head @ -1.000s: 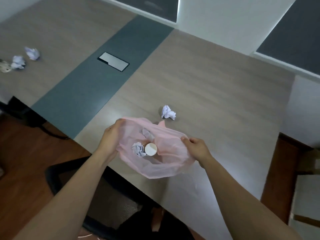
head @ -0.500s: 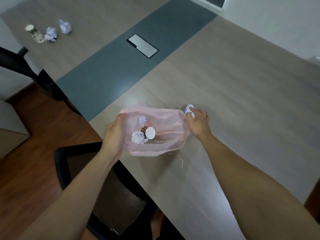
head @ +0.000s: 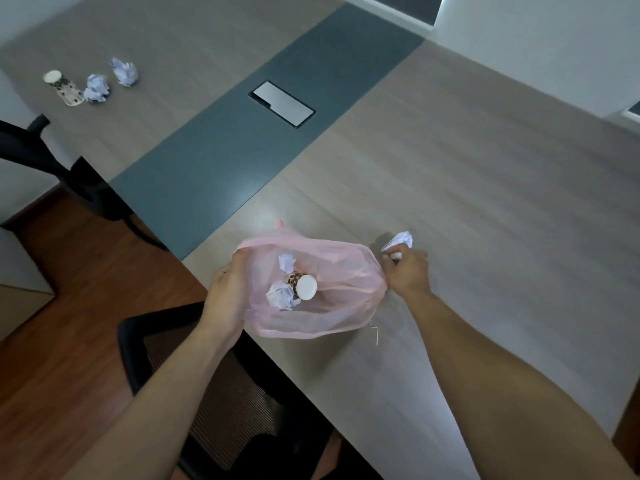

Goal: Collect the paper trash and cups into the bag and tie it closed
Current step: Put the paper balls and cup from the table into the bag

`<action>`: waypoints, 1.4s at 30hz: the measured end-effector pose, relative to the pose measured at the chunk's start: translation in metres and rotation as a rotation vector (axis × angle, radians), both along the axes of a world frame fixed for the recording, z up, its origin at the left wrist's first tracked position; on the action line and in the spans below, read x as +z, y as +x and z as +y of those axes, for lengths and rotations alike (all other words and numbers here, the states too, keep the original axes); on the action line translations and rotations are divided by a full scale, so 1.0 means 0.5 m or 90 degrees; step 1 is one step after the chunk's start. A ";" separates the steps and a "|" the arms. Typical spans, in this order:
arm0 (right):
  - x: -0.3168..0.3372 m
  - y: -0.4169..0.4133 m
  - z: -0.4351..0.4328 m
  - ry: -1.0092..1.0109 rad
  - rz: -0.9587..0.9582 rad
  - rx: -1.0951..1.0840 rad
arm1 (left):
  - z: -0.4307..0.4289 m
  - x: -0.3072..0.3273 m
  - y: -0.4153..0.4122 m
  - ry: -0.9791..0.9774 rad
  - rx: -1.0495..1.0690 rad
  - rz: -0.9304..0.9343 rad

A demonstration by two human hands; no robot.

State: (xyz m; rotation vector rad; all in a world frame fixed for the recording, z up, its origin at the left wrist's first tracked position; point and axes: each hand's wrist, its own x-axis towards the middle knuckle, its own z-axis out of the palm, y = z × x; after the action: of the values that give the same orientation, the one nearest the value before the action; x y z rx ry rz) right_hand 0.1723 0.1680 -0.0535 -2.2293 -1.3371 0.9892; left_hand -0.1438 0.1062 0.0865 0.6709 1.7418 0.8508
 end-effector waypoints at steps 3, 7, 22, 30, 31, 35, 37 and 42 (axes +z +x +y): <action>0.049 -0.015 -0.009 0.128 0.062 -0.127 | 0.023 0.000 -0.018 0.004 -0.023 -0.007; 0.138 -0.059 -0.032 0.193 0.276 -0.207 | 0.059 0.008 -0.040 -0.012 -0.074 -0.043; 0.277 -0.491 -0.173 0.089 0.279 -0.004 | 0.090 0.156 -0.228 -0.018 -0.316 -0.204; 0.313 -0.565 -0.165 0.031 0.101 0.107 | 0.086 0.231 -0.348 0.014 -0.250 -0.338; 0.316 -0.573 -0.166 0.025 0.091 0.132 | 0.084 0.235 -0.357 0.025 -0.221 -0.322; 0.318 -0.603 -0.167 0.017 0.032 0.234 | 0.101 0.232 -0.390 0.081 -0.110 -0.294; 0.320 -0.608 -0.161 0.038 0.013 0.254 | 0.122 0.231 -0.409 0.097 -0.089 -0.311; 0.315 -0.615 -0.103 -0.009 -0.060 0.256 | 0.221 0.211 -0.458 0.124 -0.092 -0.330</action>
State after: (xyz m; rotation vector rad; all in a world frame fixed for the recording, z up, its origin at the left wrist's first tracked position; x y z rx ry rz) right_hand -0.1351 0.1164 0.1037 -2.0815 -1.8755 1.0314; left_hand -0.3726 0.2166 0.1921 0.6264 1.1438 0.9965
